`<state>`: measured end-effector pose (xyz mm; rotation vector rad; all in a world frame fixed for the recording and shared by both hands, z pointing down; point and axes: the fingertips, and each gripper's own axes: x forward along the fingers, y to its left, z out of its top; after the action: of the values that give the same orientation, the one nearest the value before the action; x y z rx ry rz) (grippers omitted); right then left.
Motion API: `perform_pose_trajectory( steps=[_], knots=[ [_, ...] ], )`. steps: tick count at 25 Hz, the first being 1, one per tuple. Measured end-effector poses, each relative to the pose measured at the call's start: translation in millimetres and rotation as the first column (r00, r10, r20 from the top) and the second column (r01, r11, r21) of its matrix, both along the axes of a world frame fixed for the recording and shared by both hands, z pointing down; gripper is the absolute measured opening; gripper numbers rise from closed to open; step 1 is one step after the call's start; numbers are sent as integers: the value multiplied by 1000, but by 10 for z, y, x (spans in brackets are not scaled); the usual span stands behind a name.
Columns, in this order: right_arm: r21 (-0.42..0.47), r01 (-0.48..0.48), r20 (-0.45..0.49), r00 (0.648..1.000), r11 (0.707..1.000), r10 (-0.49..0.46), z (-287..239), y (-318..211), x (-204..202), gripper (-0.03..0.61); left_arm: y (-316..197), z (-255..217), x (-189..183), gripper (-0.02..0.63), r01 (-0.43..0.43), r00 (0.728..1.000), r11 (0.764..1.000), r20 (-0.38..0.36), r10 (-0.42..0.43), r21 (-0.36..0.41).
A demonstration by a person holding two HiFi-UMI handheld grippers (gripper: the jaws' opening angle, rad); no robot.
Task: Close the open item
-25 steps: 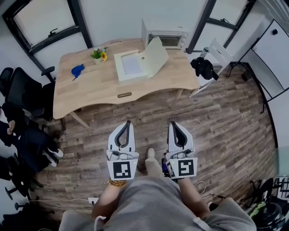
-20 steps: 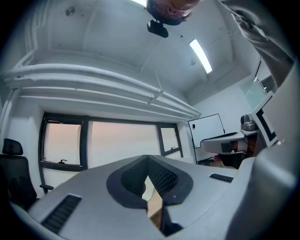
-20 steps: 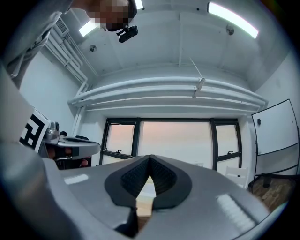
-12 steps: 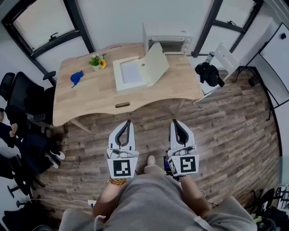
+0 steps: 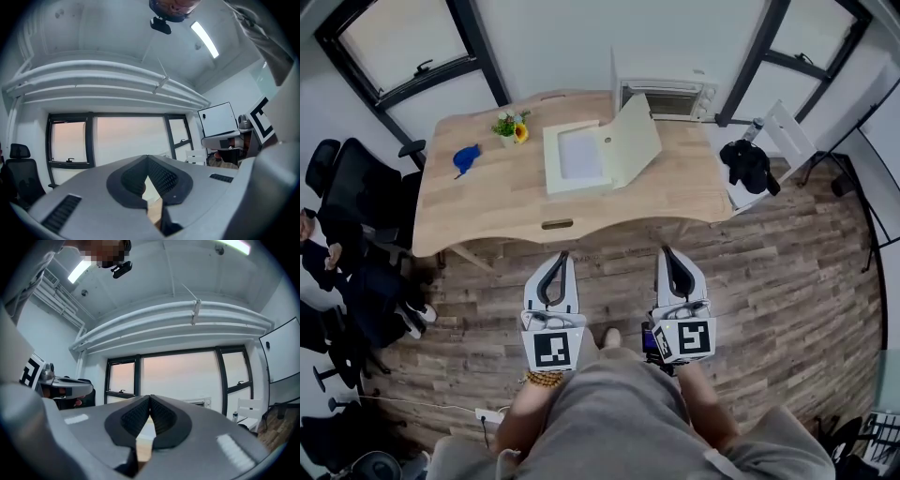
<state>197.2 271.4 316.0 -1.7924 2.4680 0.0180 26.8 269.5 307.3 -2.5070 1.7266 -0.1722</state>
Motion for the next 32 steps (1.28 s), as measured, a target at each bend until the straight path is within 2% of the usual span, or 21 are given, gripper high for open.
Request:
perform_pose_trajectory(
  steps=[9,18,32],
  knots=[
    [-17,-14,4,1000,1000,14,128,-275,82,12,-280,126,-74,6,24,1000,1000,-13,-24,-17],
    [-20,-57,-23,998,998,57,145,-746,172,12,-869,151,-70,6,-5,999,1000,-34,5,-8],
    [-74,-86,-53,995,994,83,176,-1670,135,12,-1839,340,-225,6,-17,999,998,-49,14,-66]
  ],
)
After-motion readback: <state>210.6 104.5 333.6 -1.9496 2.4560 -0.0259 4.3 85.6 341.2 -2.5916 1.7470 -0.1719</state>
